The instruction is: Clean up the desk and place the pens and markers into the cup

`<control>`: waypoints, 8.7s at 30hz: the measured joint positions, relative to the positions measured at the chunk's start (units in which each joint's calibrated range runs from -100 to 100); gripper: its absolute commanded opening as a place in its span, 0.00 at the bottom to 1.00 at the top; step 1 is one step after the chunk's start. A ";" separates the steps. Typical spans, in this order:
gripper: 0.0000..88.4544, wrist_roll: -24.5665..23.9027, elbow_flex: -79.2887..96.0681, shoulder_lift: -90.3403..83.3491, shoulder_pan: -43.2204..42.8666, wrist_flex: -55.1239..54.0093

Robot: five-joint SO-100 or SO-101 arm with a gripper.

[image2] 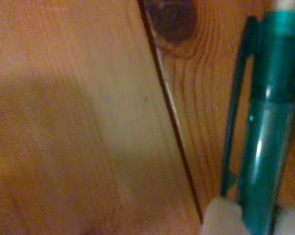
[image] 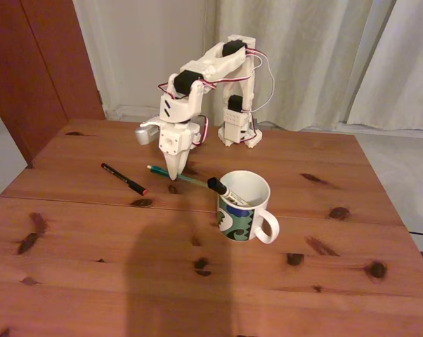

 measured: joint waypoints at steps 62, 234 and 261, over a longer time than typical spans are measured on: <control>0.01 8.50 16.73 -30.08 4.47 0.08; 0.01 44.44 41.27 -29.07 -24.28 -64.12; 0.20 45.81 39.92 -29.07 -19.88 -64.12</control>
